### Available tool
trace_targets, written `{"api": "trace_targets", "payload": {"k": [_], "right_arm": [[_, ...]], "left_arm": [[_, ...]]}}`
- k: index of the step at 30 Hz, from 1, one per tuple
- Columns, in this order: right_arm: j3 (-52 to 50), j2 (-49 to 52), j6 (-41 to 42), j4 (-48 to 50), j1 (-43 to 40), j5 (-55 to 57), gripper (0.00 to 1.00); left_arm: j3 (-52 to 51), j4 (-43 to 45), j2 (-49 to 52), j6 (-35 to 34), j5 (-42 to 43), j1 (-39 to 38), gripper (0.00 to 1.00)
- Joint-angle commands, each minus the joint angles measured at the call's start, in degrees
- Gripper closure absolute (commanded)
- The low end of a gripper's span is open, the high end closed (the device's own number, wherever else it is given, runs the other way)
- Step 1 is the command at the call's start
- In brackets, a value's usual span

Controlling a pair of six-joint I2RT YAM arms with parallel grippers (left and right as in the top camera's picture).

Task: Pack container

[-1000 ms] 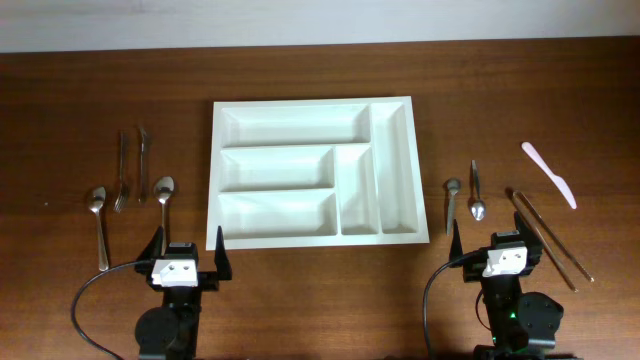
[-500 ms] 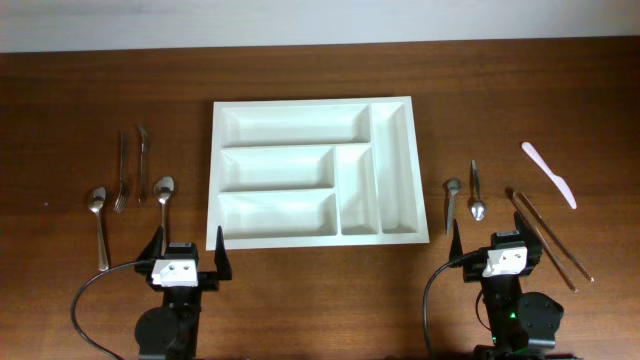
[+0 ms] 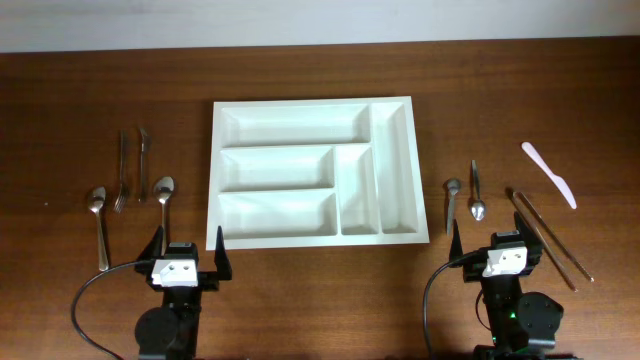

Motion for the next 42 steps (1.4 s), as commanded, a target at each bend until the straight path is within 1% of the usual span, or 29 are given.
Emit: {"api": "trace_targets", "payload": {"k": [1,19,21,23,27,30,36,38,40,42], "right_arm": [[-0.5,-0.6,0.4,0.0,0.3,0.9,0.01],[-0.5,-0.6,0.3,0.1,0.3,1.0,0.01],[-0.5,-0.6,0.5,0.1,0.3,-1.4,0.01],[-0.5,-0.6,1.4,0.8,0.3,-6.1,0.01],[-0.5,-0.6,6.6,1.6,0.3,-12.4,0.01],[-0.5,-0.6,9.2,1.6,0.3,-12.4,0.01],[-0.5,-0.6,9.5,1.0,0.3,-12.2,0.01],[-0.5,-0.6,9.5,1.7,0.3,-8.1,0.01],[-0.5,-0.6,9.6,3.1,0.3,-6.7,0.01],[-0.5,-0.6,14.6,4.5,0.2,-4.1,0.01]], "left_arm": [[-0.2,0.1,-0.4,0.9,-0.6,0.2,0.01],[-0.2,0.1,-0.4,0.9,-0.6,0.2,0.01],[-0.2,0.1,-0.4,0.9,-0.6,0.2,0.01],[-0.2,0.1,-0.4,0.9,-0.6,0.2,0.01],[-0.2,0.1,-0.4,0.9,-0.6,0.2,0.01],[-0.2,0.1,-0.4,0.9,-0.6,0.2,0.01],[-0.2,0.1,-0.4,0.9,-0.6,0.2,0.01],[-0.2,0.1,-0.4,0.9,-0.6,0.2,0.01],[-0.2,0.1,-0.4,0.9,-0.6,0.2,0.01],[-0.2,0.1,-0.4,0.9,-0.6,0.2,0.01]]}}
